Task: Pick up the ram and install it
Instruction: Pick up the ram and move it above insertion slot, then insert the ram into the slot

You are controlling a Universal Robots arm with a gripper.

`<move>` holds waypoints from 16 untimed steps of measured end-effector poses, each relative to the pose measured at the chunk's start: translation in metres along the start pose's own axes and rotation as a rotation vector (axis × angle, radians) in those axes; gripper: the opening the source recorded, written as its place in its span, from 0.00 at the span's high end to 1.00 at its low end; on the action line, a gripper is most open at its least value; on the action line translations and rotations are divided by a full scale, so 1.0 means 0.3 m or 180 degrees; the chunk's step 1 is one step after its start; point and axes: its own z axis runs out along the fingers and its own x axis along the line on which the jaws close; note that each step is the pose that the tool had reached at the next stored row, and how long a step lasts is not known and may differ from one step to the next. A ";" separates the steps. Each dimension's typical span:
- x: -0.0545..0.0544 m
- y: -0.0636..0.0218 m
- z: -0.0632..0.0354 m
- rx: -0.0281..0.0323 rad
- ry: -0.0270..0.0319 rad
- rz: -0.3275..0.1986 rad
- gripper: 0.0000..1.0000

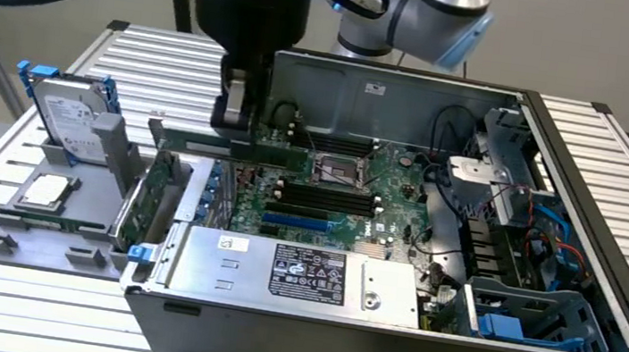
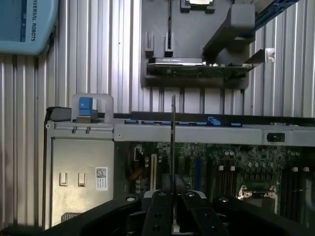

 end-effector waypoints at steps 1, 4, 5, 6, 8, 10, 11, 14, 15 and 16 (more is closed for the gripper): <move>-0.002 -0.016 -0.001 0.0000 -0.0001 0.0000 1.00; -0.009 -0.061 -0.002 -0.0001 -0.0006 0.0000 1.00; -0.012 -0.076 -0.002 -0.0002 -0.0008 0.0000 1.00; -0.016 -0.089 -0.002 -0.0003 -0.0009 0.0000 1.00; -0.026 -0.114 -0.001 -0.0004 -0.0012 0.0000 1.00; -0.038 -0.135 0.001 -0.0005 -0.0015 -0.0001 1.00; -0.045 -0.145 0.003 -0.0005 -0.0015 -0.0001 1.00; -0.067 -0.171 0.010 -0.0007 -0.0019 -0.0001 1.00; -0.074 -0.180 0.012 -0.0008 -0.0020 -0.0001 1.00; -0.082 -0.189 0.015 -0.0009 -0.0021 -0.0001 1.00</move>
